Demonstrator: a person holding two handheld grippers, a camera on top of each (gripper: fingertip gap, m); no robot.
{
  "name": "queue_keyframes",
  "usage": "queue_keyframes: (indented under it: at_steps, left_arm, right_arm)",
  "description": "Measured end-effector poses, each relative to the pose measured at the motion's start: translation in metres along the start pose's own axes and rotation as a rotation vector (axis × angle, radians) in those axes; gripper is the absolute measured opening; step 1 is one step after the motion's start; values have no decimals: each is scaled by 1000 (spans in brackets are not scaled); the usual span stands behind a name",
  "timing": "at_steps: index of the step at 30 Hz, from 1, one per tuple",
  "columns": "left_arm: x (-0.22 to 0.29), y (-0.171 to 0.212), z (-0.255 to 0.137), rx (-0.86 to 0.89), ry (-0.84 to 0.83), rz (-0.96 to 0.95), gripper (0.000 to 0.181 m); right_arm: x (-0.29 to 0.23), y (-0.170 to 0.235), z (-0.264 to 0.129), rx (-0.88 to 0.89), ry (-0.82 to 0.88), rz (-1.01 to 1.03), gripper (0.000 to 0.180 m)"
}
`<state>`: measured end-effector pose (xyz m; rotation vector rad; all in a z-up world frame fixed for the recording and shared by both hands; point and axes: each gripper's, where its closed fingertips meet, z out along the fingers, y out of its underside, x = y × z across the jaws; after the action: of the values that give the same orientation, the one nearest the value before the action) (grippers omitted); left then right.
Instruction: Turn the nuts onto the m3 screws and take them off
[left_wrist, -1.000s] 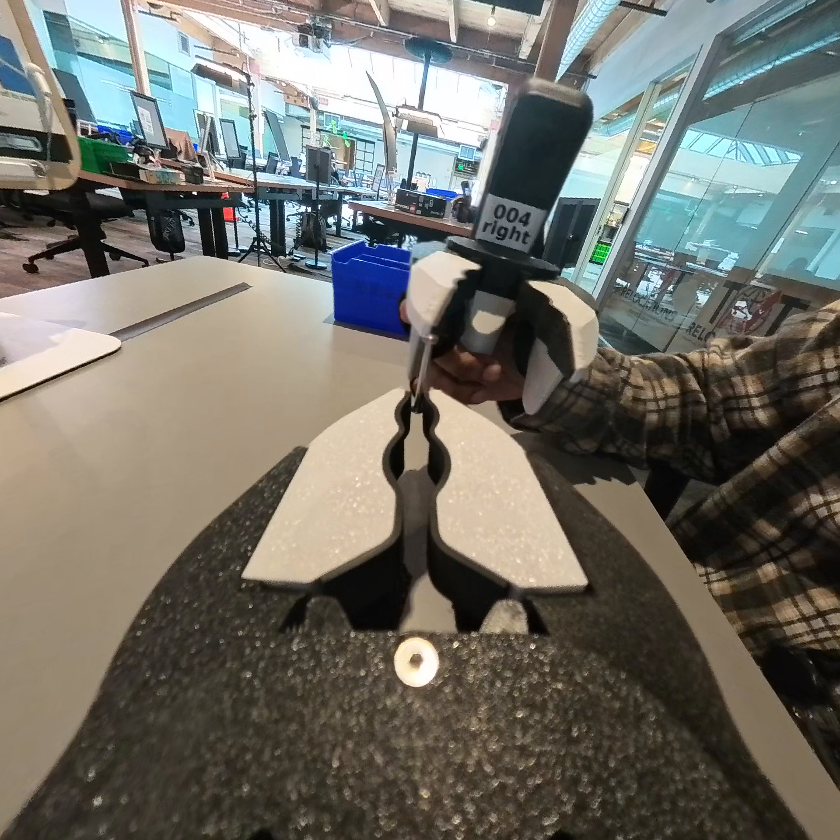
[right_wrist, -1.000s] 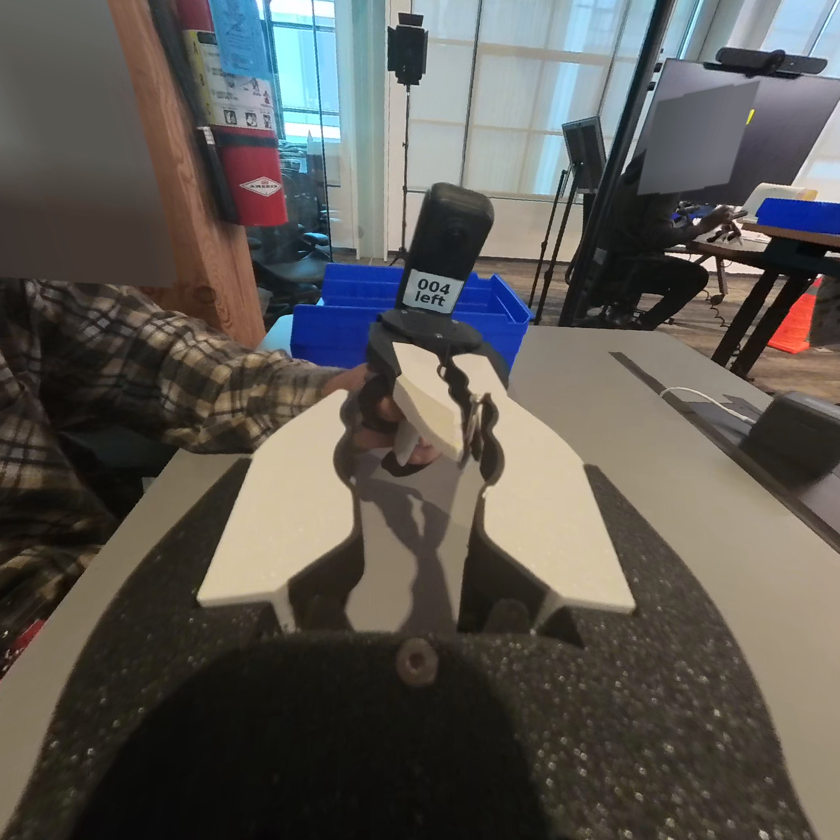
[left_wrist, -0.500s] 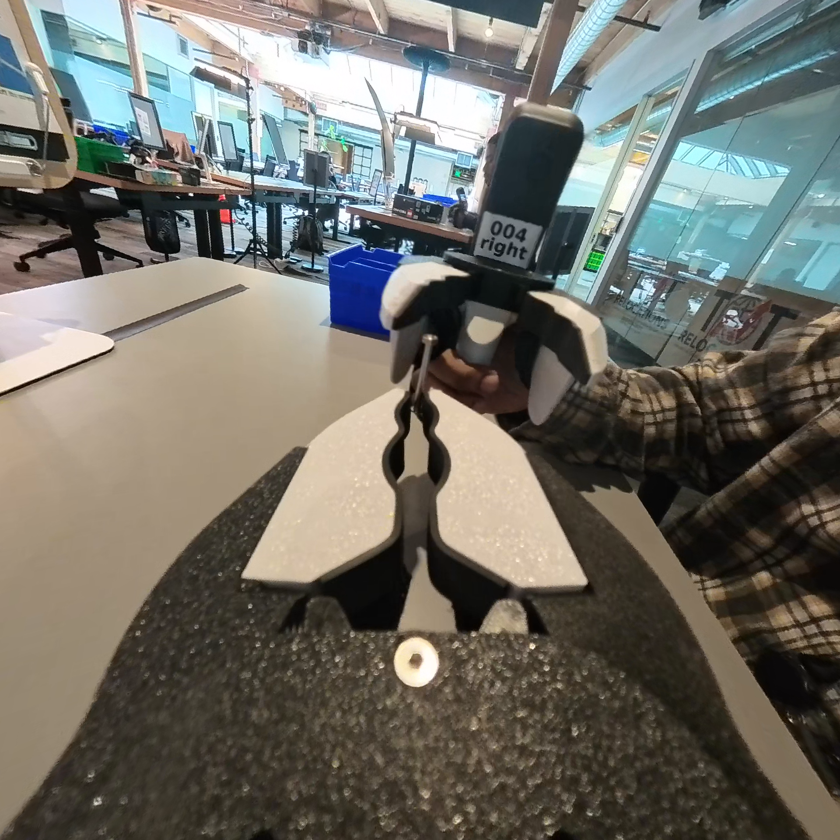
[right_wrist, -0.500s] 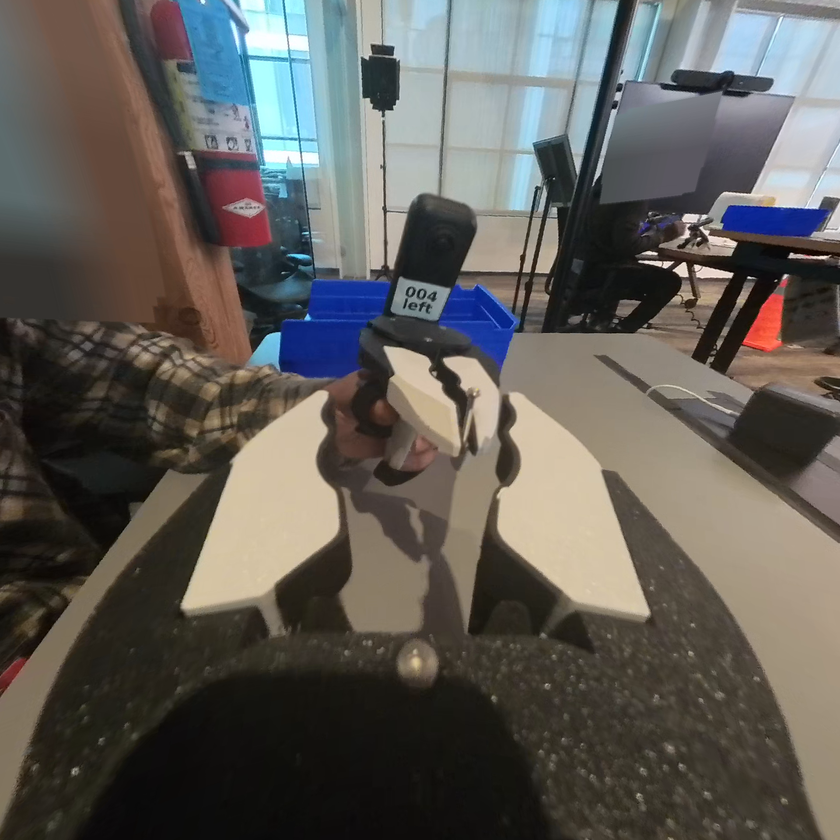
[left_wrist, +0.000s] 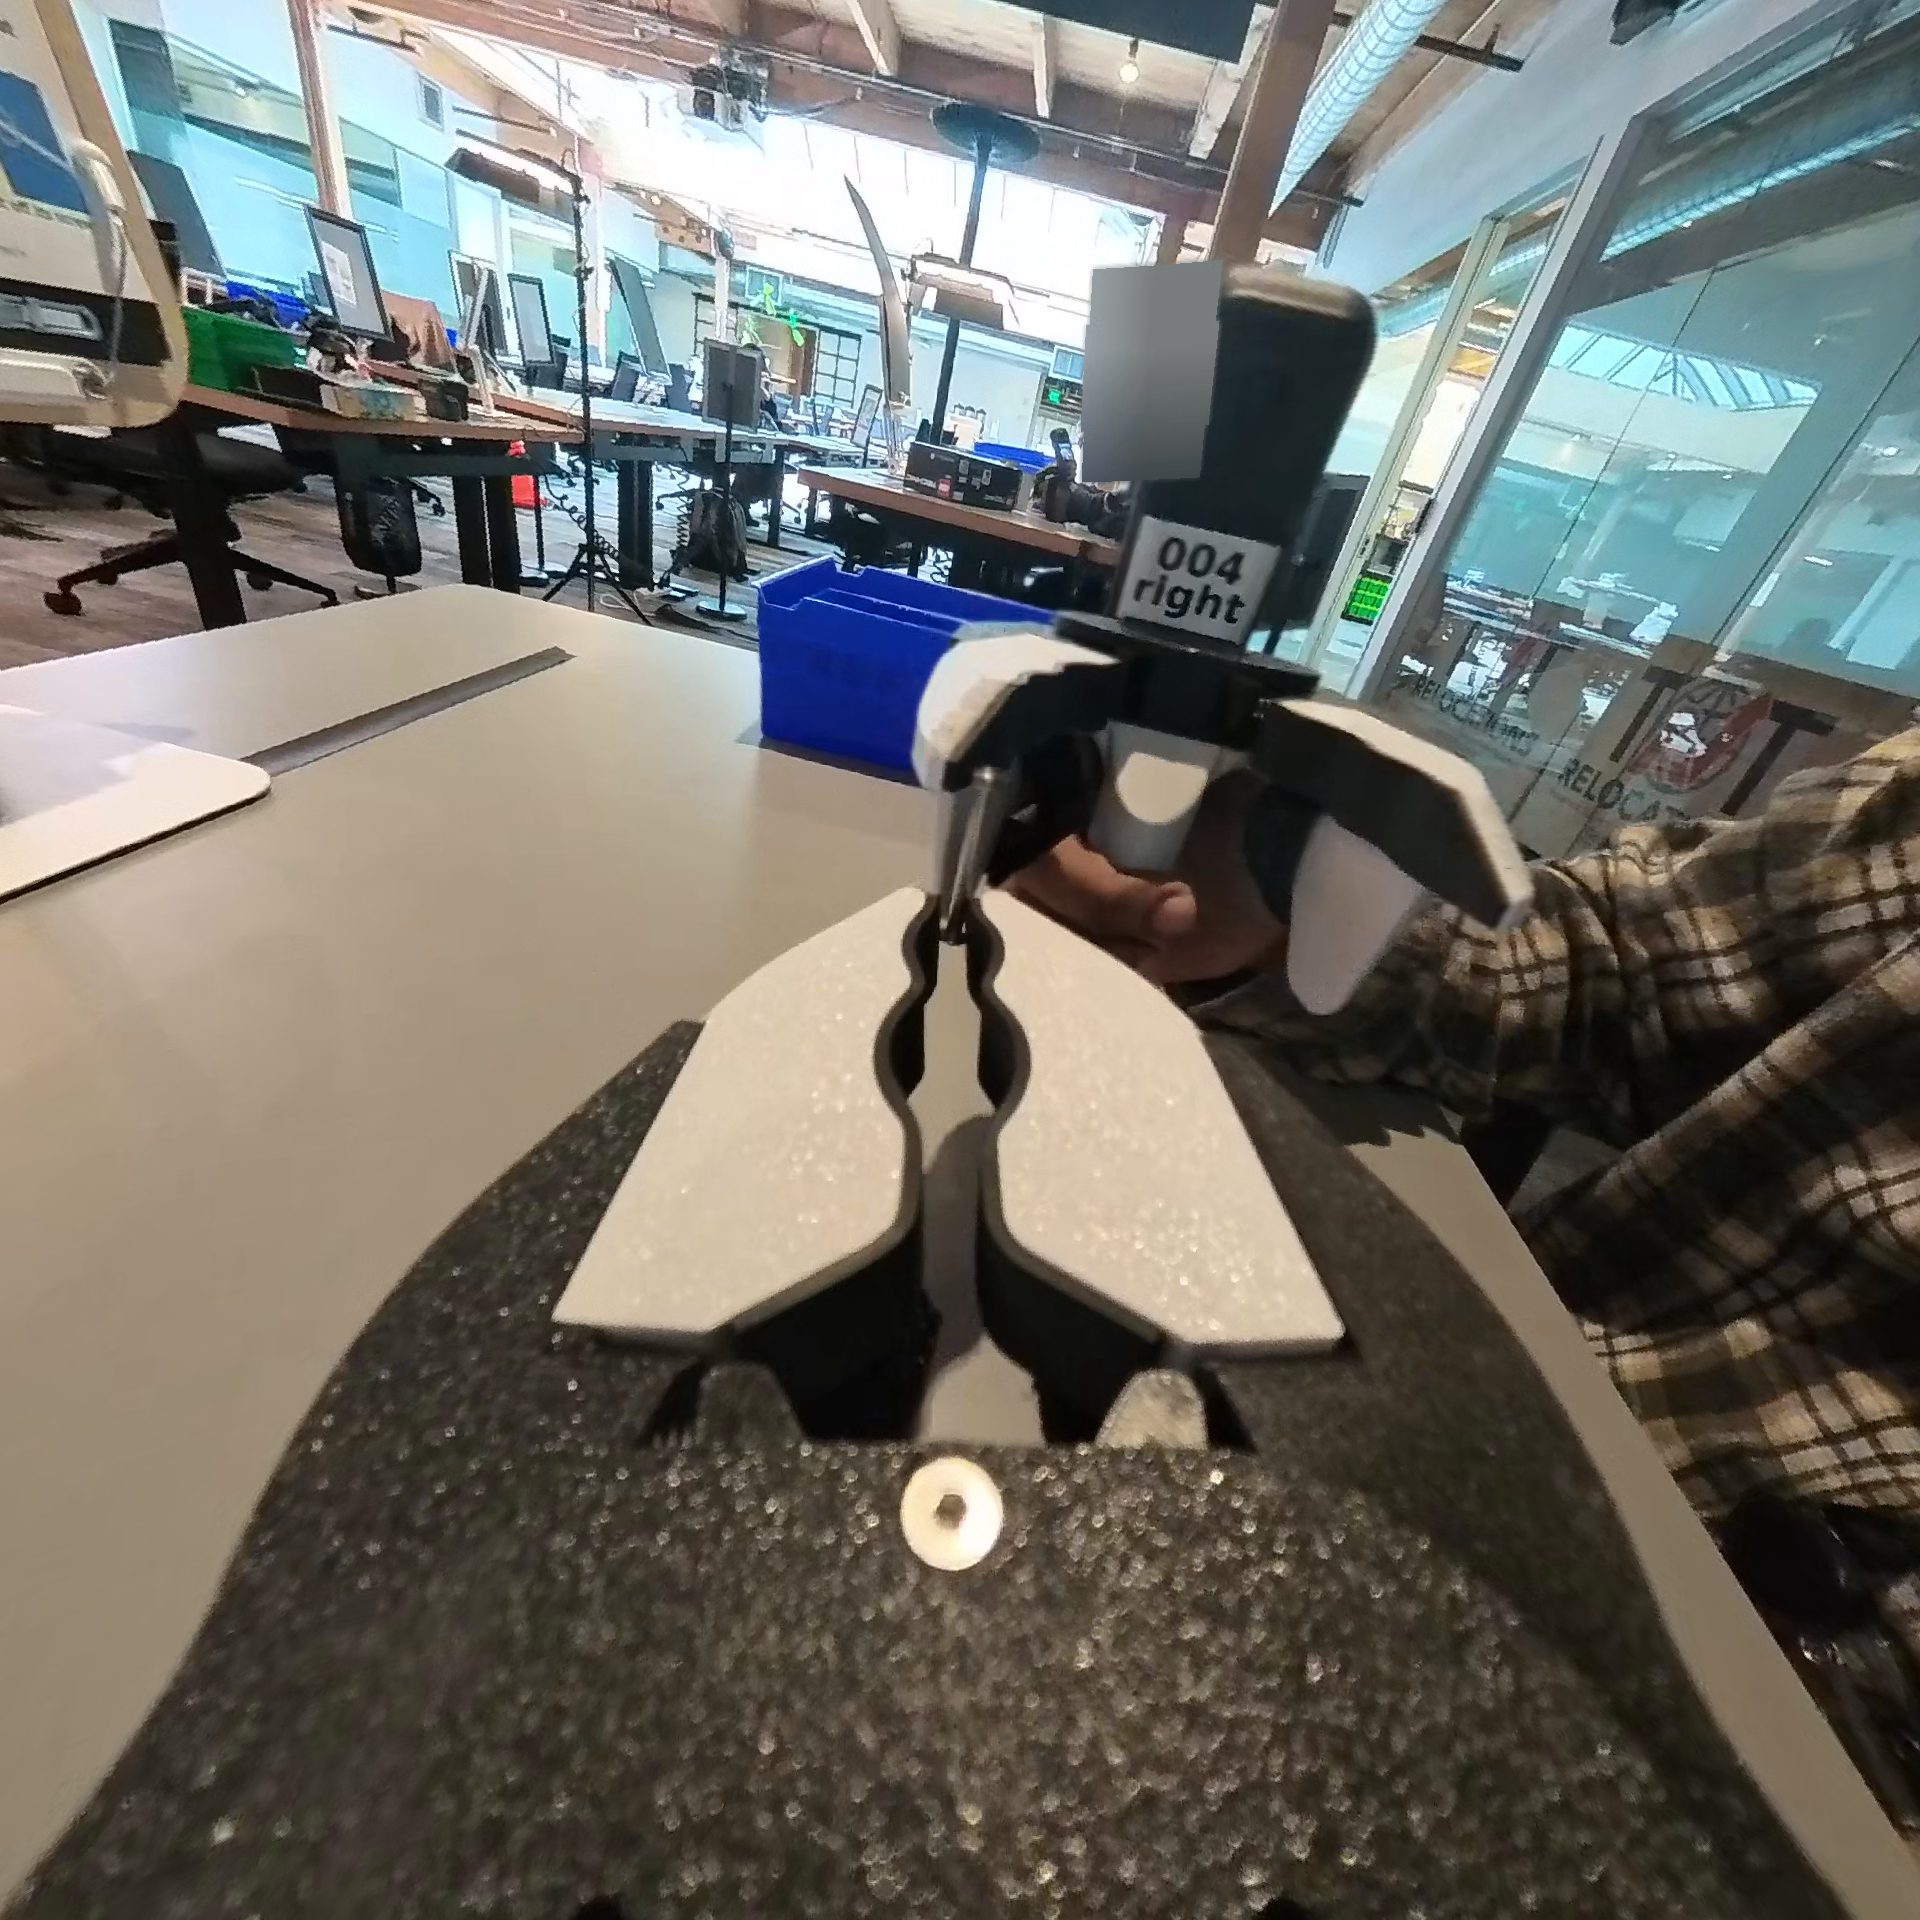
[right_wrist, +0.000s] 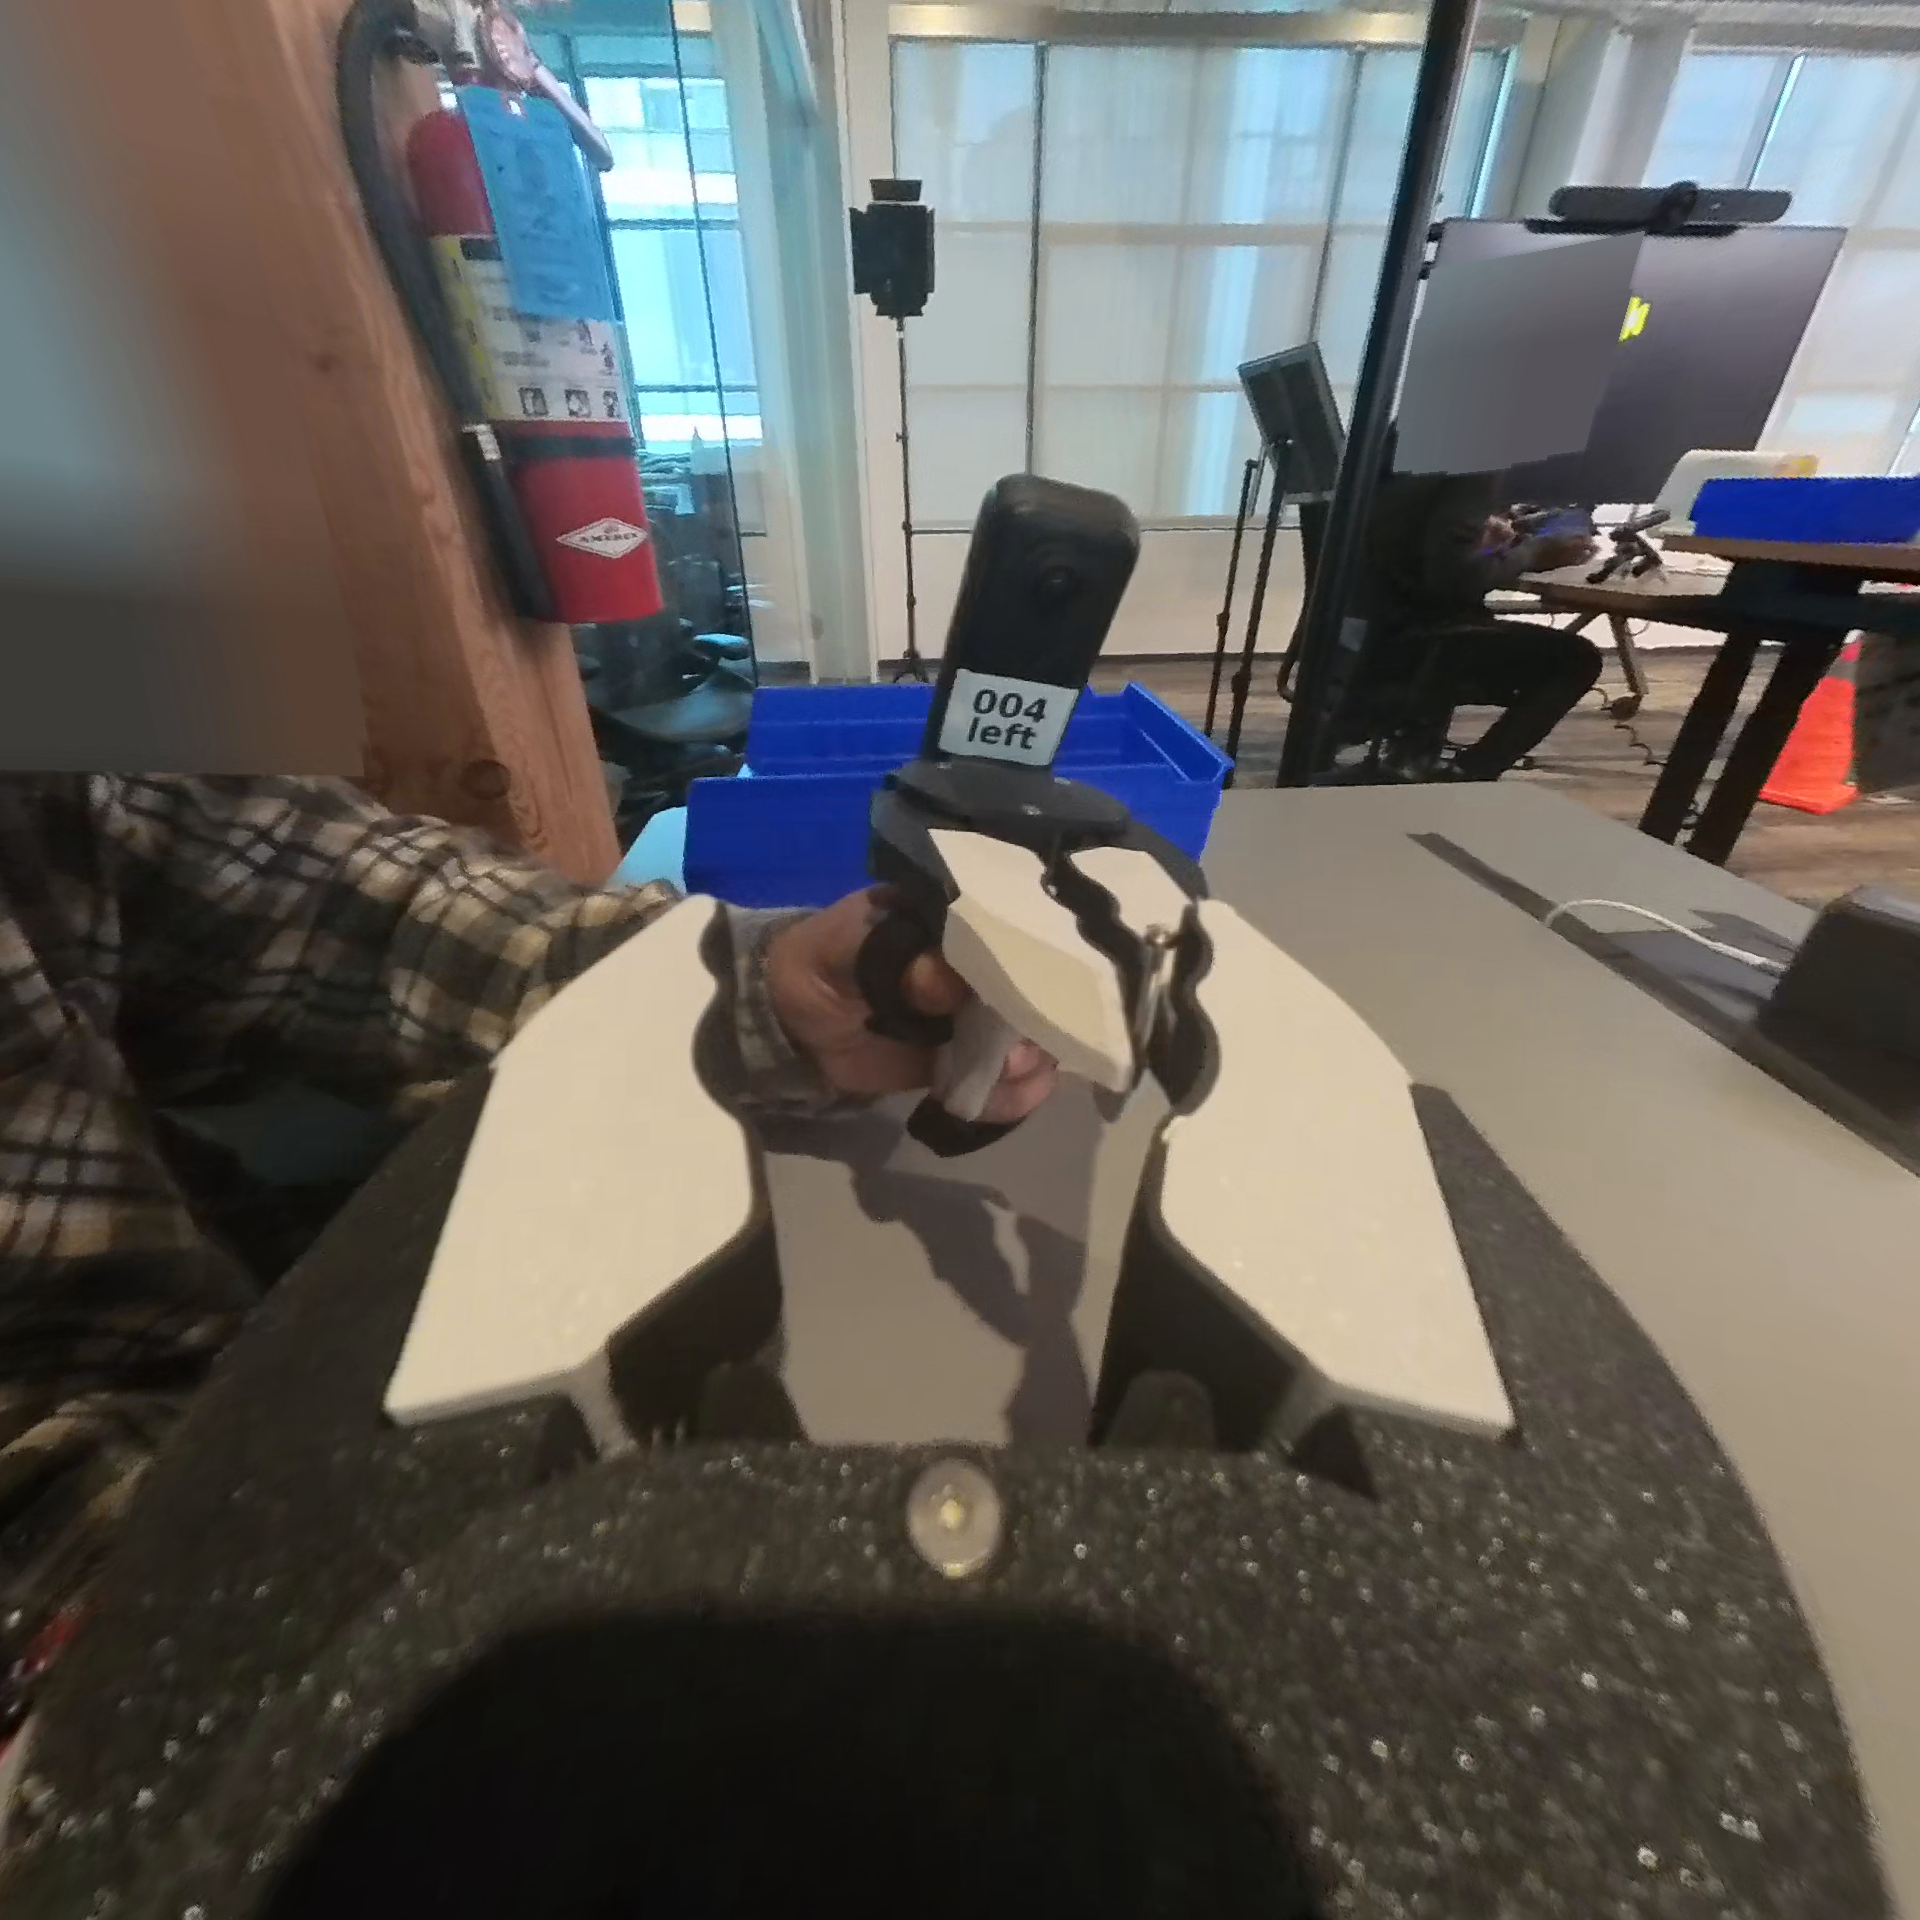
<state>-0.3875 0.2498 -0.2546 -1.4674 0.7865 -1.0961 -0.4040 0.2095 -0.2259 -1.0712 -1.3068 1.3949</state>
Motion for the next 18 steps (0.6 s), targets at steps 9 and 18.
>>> queue_keyframes:
  at_steps: [9,18]
  left_arm:
    - [2,-1,1,8,11,-10,4]
    - [1,-3,-1,11,8,-17,4]
  right_arm:
    - [3,-2,2,21,32,40,90]
    - [0,-7,-2,47,45,41,91]
